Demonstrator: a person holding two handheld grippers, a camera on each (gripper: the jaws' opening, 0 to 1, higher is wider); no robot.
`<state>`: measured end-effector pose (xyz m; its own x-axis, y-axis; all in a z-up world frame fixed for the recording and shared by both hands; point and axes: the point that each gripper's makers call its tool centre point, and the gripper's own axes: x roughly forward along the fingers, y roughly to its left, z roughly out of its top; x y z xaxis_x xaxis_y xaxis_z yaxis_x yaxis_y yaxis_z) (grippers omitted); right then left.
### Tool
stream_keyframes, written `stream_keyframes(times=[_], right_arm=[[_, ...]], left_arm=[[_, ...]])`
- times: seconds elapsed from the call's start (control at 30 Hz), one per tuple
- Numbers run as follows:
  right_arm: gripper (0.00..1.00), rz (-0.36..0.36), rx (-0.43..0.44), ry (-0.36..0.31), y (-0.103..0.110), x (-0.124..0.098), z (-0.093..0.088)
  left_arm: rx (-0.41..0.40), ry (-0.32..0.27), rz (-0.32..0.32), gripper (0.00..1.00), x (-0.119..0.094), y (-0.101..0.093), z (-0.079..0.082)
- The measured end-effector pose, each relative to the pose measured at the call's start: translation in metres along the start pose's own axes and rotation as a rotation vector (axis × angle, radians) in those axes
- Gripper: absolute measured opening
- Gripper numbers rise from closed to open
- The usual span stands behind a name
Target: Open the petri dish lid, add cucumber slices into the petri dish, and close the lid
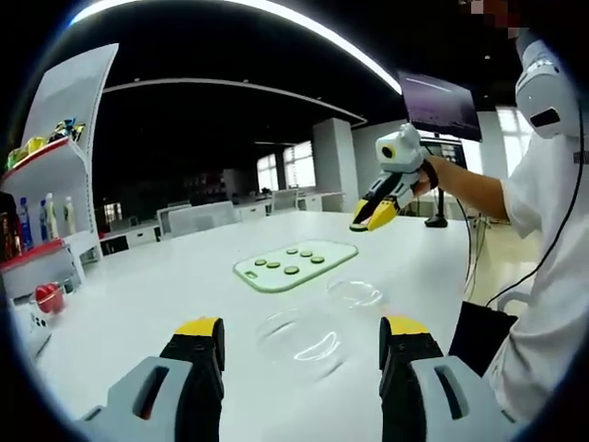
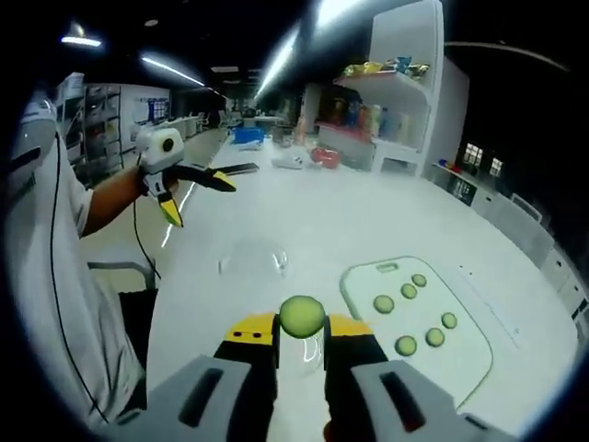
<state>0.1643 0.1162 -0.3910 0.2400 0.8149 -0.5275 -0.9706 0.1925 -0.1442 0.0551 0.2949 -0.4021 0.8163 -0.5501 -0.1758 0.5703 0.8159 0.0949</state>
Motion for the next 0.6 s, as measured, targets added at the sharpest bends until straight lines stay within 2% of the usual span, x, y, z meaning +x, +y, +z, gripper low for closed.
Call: stream_keyframes(times=[0.4, 0.6], right_arm=[[0.18, 0.047, 0.009, 0.048, 0.018, 0.021, -0.014], [0.18, 0.06, 0.013, 0.061, 0.024, 0.024, -0.017]], left_arm=[[0.008, -0.008, -0.006, 0.68, -0.003, -0.002, 0.004], [0.008, -0.01, -0.004, 0.68, -0.005, -0.001, 0.004]])
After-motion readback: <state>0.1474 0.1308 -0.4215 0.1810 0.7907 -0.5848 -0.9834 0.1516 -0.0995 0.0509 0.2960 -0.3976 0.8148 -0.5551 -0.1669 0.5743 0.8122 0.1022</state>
